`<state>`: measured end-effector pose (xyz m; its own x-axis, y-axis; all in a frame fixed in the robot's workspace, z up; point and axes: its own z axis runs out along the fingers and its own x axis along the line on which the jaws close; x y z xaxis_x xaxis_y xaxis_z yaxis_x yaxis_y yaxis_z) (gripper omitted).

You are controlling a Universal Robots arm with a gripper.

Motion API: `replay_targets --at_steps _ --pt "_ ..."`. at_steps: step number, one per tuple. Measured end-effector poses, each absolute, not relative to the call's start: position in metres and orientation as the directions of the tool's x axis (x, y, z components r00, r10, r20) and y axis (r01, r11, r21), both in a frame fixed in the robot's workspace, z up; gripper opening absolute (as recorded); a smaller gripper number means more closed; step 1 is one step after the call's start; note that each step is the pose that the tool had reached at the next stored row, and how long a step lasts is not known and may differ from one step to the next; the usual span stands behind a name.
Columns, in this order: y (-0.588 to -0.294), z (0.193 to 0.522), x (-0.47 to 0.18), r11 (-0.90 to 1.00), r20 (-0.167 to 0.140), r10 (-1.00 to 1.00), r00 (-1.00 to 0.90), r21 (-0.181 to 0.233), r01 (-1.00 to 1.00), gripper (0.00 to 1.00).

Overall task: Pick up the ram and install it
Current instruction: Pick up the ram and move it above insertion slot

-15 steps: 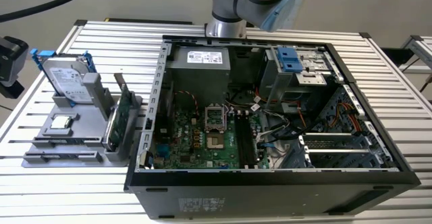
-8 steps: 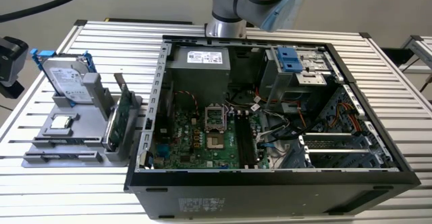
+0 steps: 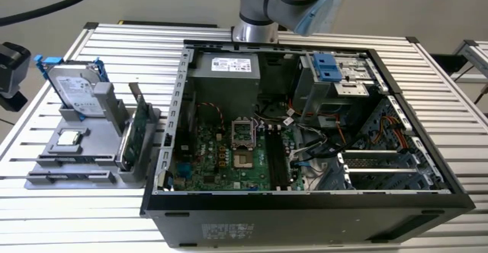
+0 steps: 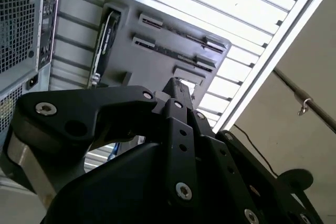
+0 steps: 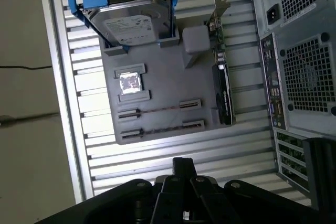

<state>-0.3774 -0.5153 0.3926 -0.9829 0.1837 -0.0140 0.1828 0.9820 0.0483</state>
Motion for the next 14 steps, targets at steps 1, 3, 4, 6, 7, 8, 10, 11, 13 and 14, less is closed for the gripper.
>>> replay_targets --at_steps 1,3,4,6,7,8,10,11,13,14 --pt "-0.5153 0.3926 -0.3775 0.980 -0.014 0.193 -0.981 0.048 0.192 0.00" --pt "-0.5153 0.3926 -0.3777 0.977 -0.014 0.211 -0.977 0.048 0.210 0.00" --pt "-0.5153 0.3926 -0.3778 0.975 -0.014 0.218 -0.976 0.048 0.218 0.00" --pt "-0.5153 0.3926 -0.3779 0.972 -0.014 0.232 -0.973 0.048 0.231 0.00" --pt "-0.5153 0.3926 -0.3779 0.970 -0.014 0.238 -0.971 0.048 0.237 0.00" --pt "-0.5153 0.3926 -0.3780 0.969 -0.014 0.244 -0.970 0.048 0.243 0.00" --pt "-0.5153 0.3926 -0.3781 0.965 -0.014 0.257 -0.966 0.048 0.256 0.00" --pt "-0.5153 0.3926 -0.3781 0.963 -0.014 0.264 -0.964 0.048 0.263 0.00" --pt "-0.5153 0.3926 -0.3783 0.959 -0.014 0.279 -0.960 0.048 0.278 0.00" --pt "-0.5153 0.3926 -0.3783 0.957 -0.014 0.287 -0.958 0.048 0.286 0.00"
